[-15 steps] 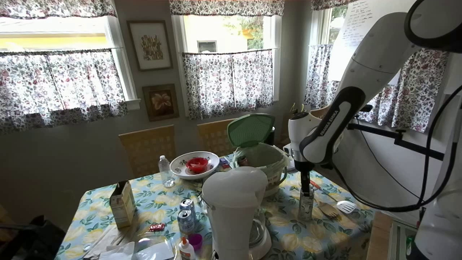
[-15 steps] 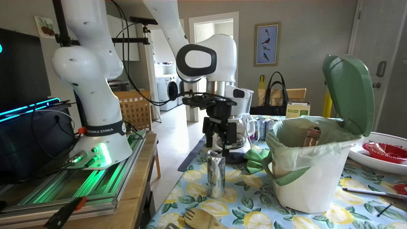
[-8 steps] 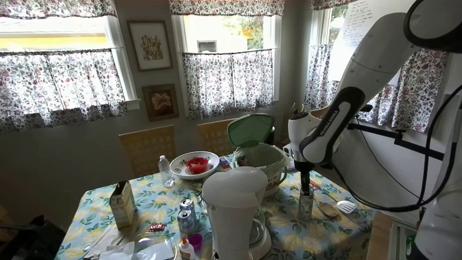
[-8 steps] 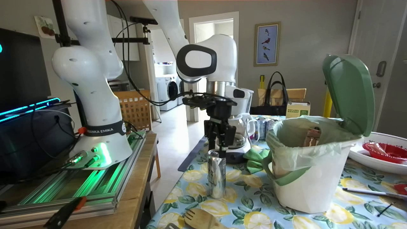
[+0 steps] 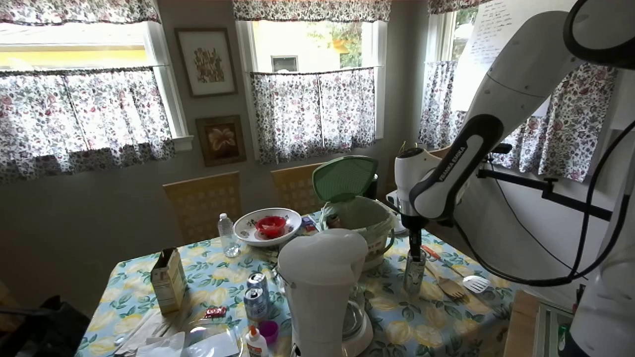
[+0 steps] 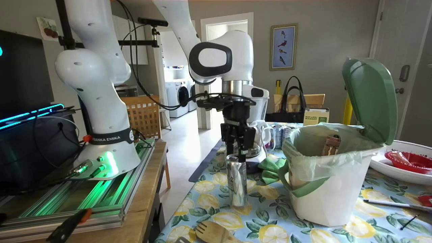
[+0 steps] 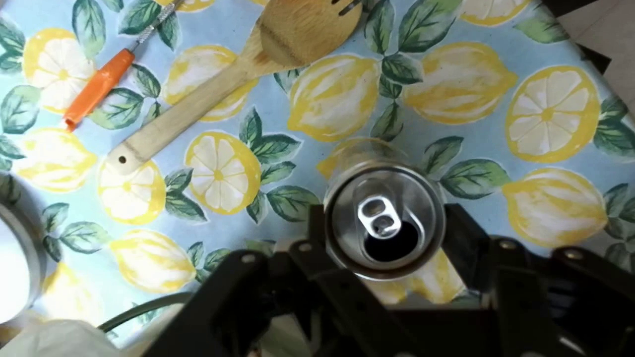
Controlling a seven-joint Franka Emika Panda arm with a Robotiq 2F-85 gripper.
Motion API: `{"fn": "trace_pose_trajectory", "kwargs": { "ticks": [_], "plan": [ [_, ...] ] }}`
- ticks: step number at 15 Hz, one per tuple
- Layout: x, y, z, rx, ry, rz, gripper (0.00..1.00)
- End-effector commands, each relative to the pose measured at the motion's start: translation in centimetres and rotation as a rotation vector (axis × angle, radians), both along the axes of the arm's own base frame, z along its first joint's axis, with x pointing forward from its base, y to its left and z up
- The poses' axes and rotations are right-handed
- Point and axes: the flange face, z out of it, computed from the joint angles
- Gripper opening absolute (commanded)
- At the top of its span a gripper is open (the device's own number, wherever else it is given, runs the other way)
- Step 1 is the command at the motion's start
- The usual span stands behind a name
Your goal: Open the bin and put the cans inside then close the bin.
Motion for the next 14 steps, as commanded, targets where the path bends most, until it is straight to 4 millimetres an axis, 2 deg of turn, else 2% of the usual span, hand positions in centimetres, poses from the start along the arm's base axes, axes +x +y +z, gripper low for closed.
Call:
{"fn": "trace_pose_trajectory", "kwargs": {
  "ticks": [1,9,14],
  "plan": [
    [1.0,-0.1,4.4,-0.018,-0.066,0.000,0.35],
    [3.0,-1.2,13.8,-0.035,-0.182,-0.047,0.35],
    [4.3,-2.3,18.6,-0.063,-0.291,-0.073,0.35]
  ]
}}
